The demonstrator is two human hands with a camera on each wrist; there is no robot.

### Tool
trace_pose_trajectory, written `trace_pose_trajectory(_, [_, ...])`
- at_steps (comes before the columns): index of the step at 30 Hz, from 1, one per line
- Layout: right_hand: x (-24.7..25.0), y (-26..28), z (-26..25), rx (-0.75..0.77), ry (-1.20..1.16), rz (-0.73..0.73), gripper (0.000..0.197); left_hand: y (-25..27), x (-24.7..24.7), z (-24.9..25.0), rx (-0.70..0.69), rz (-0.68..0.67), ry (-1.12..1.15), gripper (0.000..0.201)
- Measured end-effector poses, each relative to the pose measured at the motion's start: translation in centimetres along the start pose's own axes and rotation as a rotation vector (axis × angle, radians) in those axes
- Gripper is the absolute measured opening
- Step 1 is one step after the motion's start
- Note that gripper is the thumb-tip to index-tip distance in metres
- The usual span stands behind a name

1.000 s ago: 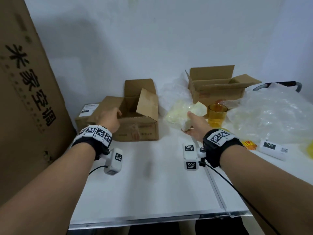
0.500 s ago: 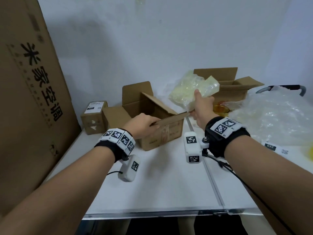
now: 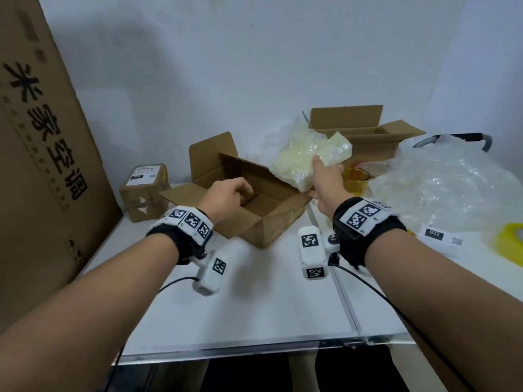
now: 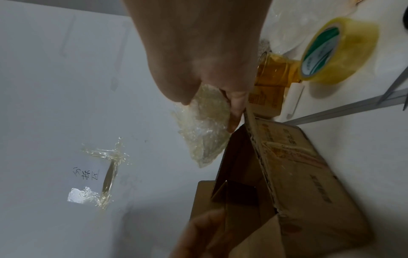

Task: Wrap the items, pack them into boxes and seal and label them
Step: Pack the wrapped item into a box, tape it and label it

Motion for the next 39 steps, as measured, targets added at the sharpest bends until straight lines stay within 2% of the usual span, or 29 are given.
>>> trace_pose_trajectory(3, [0.0, 0.2, 1.8, -0.066, 0.022, 0.019, 0.064, -0.9, -1.7, -4.4, 0.171, -0.332, -0.495, 0.061])
trace_pose_trajectory(5, [0.1, -0.1, 3.2, -0.114, 0.021, 0.028, 0.071, -1.8, -2.3, -5.9, 0.184, -0.434, -0.647, 0.072])
trace_pose_trajectory(7, [0.3, -0.8, 4.4, -0.146, 0.036, 0.036, 0.078, -2.8, -2.5, -6.7, 0.181, -0.482, -0.742, 0.079])
trace_pose_trajectory(9, [0.7, -1.7, 5.4, -0.166, 0.049, 0.041, 0.078, -3.7, -2.4, -6.8, 0.164, -0.473, -0.846, 0.081])
trace_pose_trajectory(13, [0.7, -0.9, 4.7, -0.166, 0.084, 0.027, 0.069, -4.1, -2.7, -5.5, 0.087, -0.357, -0.989, 0.062])
trace_pose_trajectory(16, [0.6, 0.5, 3.1, -0.117, 0.158, 0.000, 0.063, -4.0, -3.8, -5.3, 0.056, -0.345, -0.909, 0.055])
trace_pose_trajectory(21, [0.4, 1.7, 0.7, 0.055, 0.266, -0.029, 0.046, -3.1, -6.0, -4.4, 0.018, -0.379, -0.601, 0.045])
trace_pose_trajectory(28, [0.6, 2.3, 1.8, 0.052, 0.320, -0.041, 0.047, -0.8, -10.2, 1.5, -0.128, -0.309, -0.362, 0.045])
trace_pose_trajectory(32, [1.3, 2.8, 3.7, 0.023, 0.412, -0.029, 0.050, 0.5, -11.3, 2.6, -0.122, -0.274, -0.329, 0.042])
trace_pose_trajectory(34, [1.4, 2.9, 4.7, 0.016, 0.413, -0.027, 0.051, 1.0, -11.4, 2.7, -0.111, -0.312, -0.291, 0.043])
trace_pose_trajectory(37, [1.6, 2.5, 6.3, -0.001, 0.394, -0.016, 0.057, 1.7, -11.0, 2.4, -0.056, -0.446, -0.253, 0.054])
trace_pose_trajectory(39, [1.7, 2.4, 6.6, 0.009, 0.371, -0.022, 0.049, 2.1, -10.6, 2.1, -0.008, -0.526, -0.260, 0.058])
Point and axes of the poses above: each hand's wrist, its own y-axis away from the middle knuckle, its own x-axis out of the back of the hand, z = x × y, the point moved 10 cm from there along -y, towards the middle knuckle, and after that the axes turned 11 degrees about -z, right-handed, at the moved point
